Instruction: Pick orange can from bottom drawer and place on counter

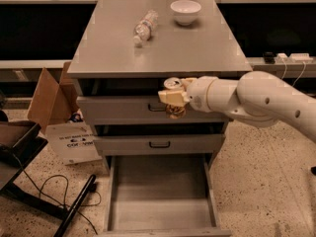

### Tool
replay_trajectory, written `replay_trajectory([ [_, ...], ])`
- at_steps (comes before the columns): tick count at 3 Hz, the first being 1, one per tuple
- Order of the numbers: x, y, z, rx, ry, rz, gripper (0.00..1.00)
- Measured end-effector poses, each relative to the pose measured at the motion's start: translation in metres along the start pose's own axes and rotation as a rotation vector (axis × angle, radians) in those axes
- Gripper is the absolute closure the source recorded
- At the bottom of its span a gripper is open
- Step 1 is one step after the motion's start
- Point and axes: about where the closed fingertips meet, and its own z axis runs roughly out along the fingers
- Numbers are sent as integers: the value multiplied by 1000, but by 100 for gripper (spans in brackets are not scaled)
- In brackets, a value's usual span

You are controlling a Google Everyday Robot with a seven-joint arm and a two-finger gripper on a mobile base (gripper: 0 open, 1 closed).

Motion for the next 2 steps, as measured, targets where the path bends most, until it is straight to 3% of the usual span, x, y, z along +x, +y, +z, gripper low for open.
replay_trajectory([
  [1,-43,-22,13,84,-38,-32,100],
  [2,-43,-22,13,84,-38,-32,100],
])
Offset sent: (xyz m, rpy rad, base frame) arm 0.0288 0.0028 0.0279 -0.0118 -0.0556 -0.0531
